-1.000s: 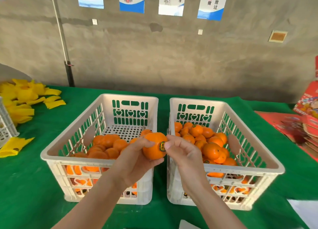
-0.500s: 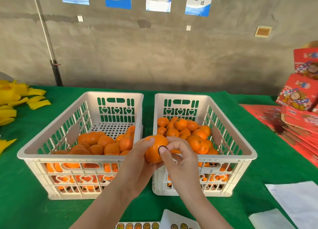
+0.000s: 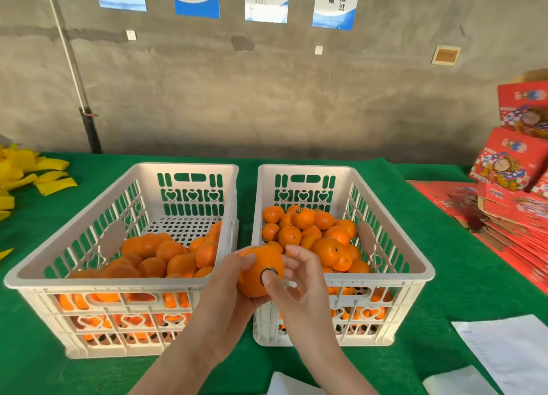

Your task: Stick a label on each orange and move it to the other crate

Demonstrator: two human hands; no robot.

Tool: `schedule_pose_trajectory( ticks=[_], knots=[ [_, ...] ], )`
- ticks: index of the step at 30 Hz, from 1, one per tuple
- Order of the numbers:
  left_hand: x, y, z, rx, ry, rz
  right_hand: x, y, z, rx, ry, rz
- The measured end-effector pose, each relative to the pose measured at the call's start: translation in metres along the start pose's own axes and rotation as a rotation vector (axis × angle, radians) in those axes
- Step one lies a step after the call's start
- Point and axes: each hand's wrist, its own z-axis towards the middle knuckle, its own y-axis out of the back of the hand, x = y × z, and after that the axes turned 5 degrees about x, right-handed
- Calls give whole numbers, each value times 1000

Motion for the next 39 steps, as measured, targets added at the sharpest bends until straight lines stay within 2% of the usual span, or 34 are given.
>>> schedule_pose_trajectory(
  ticks=[3, 6, 8, 11, 12, 14, 16, 20, 24, 26, 30, 35, 37, 39],
  knots=[
    [5, -6, 9, -9, -8, 55, 1, 5, 3, 139, 56, -131],
    [7, -17, 27, 0, -72, 186, 2, 14, 21, 78, 131, -252],
    [8, -23, 48, 16, -150, 442, 3, 25, 42, -18, 156, -290],
    [18, -18, 87, -103, -305, 940, 6, 50, 86, -94, 150, -385],
    [22, -14, 98, -120, -310, 1166, 5, 61, 105, -126, 142, -407],
    [35, -5, 111, -44, -249, 1558, 0, 84, 151, -199, 100, -483],
    [44, 2, 115, 6, -215, 1732, -13, 108, 198, -238, -15, -617],
    [43, 5, 119, -27, -195, 1707, -62, 148, 258, -213, -363, -1021],
    [44, 5, 121, -39, -162, 1710, -105, 167, 282, -180, -461, -1357],
    [45, 5, 122, -43, -140, 1708, -120, 168, 290, -182, -494, -1356],
    [44, 6, 123, -51, -125, 1701, -132, 164, 286, -158, -552, -1190],
    [40, 3, 123, -73, -132, 1699, -99, 148, 275, -209, -455, -1090],
    [39, 1, 122, -68, -112, 1700, -71, 134, 267, -215, -256, -994],
    [38, -1, 120, -61, -102, 1700, -41, 116, 244, -203, 53, -854]
  ],
)
